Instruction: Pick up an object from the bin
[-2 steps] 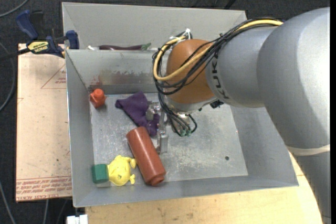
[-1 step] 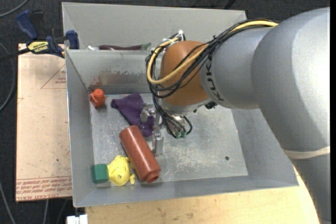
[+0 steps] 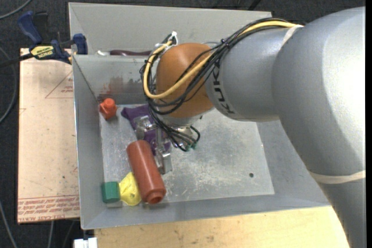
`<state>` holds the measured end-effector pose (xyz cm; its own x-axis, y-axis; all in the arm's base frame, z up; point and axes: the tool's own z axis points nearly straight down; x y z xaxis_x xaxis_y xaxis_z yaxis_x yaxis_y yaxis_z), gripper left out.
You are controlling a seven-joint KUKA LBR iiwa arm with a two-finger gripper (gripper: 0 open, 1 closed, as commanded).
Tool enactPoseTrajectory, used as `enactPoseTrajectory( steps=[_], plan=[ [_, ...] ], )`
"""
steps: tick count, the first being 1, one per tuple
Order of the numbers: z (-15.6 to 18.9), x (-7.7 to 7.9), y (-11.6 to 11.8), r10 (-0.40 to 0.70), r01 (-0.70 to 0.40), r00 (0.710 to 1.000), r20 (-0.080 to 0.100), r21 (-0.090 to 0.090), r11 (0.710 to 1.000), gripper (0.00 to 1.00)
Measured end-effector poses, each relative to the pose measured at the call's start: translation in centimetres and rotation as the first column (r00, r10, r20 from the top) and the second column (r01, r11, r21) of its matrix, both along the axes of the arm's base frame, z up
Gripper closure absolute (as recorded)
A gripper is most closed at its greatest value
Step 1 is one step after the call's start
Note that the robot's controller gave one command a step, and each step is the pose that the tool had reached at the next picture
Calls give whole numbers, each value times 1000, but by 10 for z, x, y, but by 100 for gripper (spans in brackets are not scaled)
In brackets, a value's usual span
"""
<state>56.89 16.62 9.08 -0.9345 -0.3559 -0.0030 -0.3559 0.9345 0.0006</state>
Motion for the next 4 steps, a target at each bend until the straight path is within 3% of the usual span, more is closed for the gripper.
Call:
enactPoseTrajectory(
  steps=[1, 2, 4],
  plan=[
    [-7, -11, 17, 112, -112, 994, -2, 2, 994, 0],
    [-15, -48, 44, -149, 149, 989, 22, -10, 989, 100],
    [-15, -47, 43, -150, 150, 988, 23, -10, 989, 100]
  ],
)
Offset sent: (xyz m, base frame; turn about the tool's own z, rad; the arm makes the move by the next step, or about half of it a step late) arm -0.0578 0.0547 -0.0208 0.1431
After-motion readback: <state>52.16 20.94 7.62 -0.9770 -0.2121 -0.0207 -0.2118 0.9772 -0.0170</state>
